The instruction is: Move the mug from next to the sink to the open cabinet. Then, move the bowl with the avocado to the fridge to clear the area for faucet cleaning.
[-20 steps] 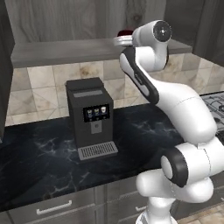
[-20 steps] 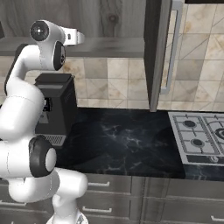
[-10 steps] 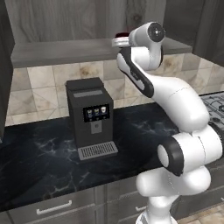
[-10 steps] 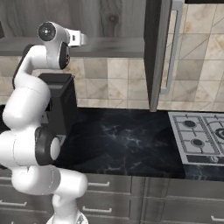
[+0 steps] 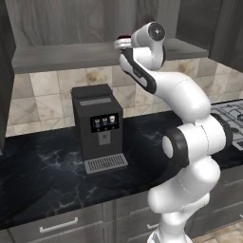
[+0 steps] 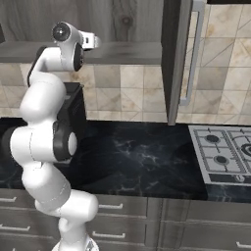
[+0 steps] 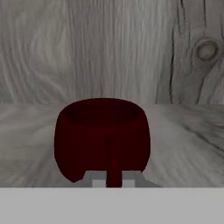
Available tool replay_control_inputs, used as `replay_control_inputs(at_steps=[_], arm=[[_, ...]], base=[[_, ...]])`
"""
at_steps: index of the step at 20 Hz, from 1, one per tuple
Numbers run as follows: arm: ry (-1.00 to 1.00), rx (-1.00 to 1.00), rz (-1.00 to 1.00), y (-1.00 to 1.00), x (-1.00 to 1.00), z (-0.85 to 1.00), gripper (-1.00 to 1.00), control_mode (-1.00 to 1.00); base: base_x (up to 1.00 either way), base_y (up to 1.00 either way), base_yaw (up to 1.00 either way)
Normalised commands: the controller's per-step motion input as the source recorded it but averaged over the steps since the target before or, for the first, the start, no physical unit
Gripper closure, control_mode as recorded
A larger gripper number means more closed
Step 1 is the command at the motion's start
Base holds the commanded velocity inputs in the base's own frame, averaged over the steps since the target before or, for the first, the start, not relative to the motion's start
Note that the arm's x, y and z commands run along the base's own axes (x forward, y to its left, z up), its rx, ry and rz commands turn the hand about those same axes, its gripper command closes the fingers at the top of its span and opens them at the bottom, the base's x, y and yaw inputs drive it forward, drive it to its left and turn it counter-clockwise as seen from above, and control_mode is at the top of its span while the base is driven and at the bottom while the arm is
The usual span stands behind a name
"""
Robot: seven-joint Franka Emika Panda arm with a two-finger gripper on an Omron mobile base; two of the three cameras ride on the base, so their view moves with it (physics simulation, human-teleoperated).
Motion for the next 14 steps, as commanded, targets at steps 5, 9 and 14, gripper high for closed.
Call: replay_control_inputs(at_steps=[5, 9, 14], arm=[[0.06, -0.01, 0.00, 0.03, 0.05, -0.22, 1.00, -1.00], [0.00, 0.00, 0.00, 0.01, 0.00, -0.10, -1.00, -1.00], [0.00, 0.00, 0.00, 0.00, 0.00, 0.00, -1.00, -1.00]], base=[[0.00, 0.00, 0.00], [0.00, 0.00, 0.00], [0.00, 0.00, 0.00]])
